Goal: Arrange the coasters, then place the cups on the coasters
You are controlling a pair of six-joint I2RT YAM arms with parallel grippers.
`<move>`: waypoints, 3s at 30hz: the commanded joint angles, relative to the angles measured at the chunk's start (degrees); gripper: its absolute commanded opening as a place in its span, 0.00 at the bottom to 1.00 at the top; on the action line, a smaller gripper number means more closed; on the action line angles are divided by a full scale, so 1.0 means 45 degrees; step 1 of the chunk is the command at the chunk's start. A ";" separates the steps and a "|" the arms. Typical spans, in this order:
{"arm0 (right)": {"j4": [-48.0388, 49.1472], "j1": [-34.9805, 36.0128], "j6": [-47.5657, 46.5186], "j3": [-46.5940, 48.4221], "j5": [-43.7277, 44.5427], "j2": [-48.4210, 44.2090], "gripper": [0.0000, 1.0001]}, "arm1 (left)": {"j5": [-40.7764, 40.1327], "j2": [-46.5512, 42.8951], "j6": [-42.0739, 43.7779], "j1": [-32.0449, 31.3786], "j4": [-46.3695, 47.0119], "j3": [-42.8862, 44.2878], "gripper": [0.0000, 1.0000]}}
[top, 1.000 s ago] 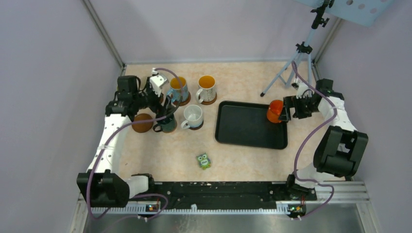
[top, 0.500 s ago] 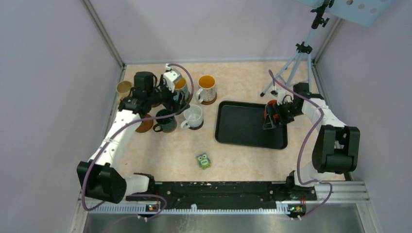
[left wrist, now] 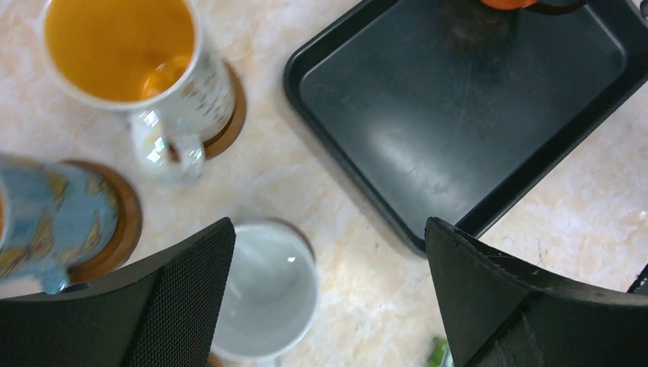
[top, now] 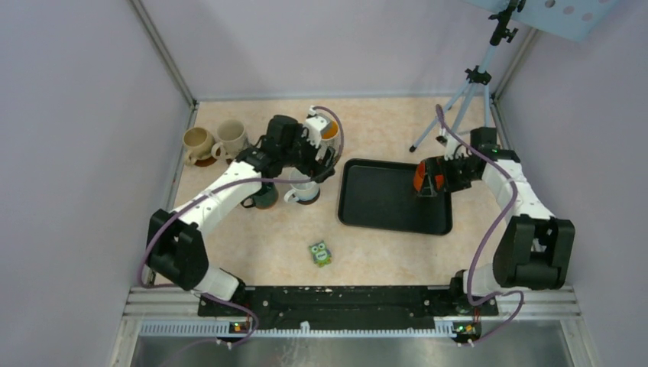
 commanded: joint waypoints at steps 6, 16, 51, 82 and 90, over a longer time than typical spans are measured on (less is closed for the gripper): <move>0.0555 -0.3444 0.0562 0.0688 -0.2246 -0.1971 0.99 | -0.1390 0.3164 -0.1170 -0.3663 0.1228 0.3121 0.99; 0.1998 -0.5277 0.2265 0.0799 -0.1930 -0.2177 0.99 | -0.3915 0.8032 -0.2935 -0.7034 0.1398 0.8208 0.99; 0.2871 -0.5946 0.3197 0.0715 -0.3118 -0.1794 0.98 | -0.5064 1.3107 -0.3334 -0.6844 0.1171 1.1903 0.48; 0.3019 -0.5944 0.3007 0.0361 -0.4038 -0.1953 0.98 | -0.3853 0.5722 -0.0396 -0.6418 0.3201 0.5344 0.00; 0.3022 -0.5738 0.2706 0.0036 -0.4574 -0.1914 0.98 | -0.2074 0.3163 -0.0347 -0.4575 0.1104 0.5416 0.00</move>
